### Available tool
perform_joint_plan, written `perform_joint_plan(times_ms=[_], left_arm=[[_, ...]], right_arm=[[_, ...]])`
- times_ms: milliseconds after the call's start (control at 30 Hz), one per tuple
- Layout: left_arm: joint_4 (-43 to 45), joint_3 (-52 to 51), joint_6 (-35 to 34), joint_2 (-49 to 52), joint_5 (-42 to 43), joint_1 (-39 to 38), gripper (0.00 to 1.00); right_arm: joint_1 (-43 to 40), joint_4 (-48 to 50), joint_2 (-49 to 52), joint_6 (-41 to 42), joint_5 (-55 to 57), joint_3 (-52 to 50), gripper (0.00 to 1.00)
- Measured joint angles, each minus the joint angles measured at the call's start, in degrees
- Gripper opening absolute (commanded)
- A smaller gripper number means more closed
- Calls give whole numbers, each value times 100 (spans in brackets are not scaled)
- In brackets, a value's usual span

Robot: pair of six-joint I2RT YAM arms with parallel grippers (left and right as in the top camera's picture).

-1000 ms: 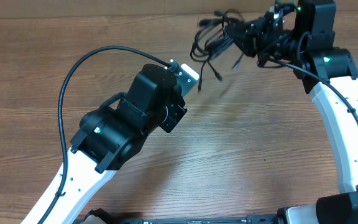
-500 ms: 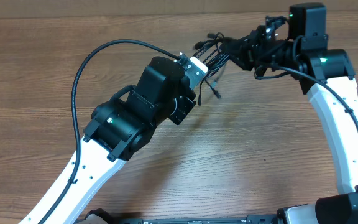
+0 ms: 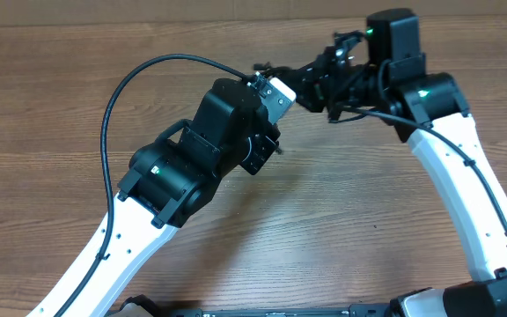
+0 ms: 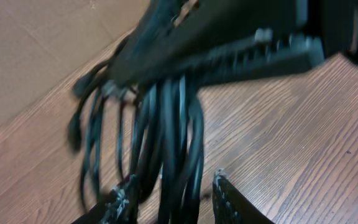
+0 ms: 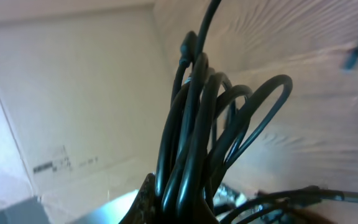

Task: Untangle cables

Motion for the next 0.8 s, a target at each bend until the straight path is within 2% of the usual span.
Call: perform_joint_plan(times_ms=[33,67,367,533,600,667,700,733,800], left_arm=[[-7,0,2,2,-13,2,7],[-24,0,33,2,-20,4,4],[-153,24,76,2,-92,15,5],[-118,103,76,2,-170,39,4],[-61,133,74,2,-199,48,4],[-201,153,74,2,-186,48,4],[-354,146,74,2,-166,42,4],[-433,118,74,4,-153,37,5],[-511,42,74,31,-111,37,4]], right_arm=[[50,63,0,13,-59,0,4],[103,138,0,28,-127,0,4],[142,339,2,59,-151,0,4],[118,767,2,79,-179,-7,4],[98,960,2,76,-195,-7,15],[31,1397,2,74,-79,-7,37],[-61,1561,2,68,-9,-4,54],[-175,1716,-7,17,76,-2,65],[-411,1814,-20,-107,205,28,67]])
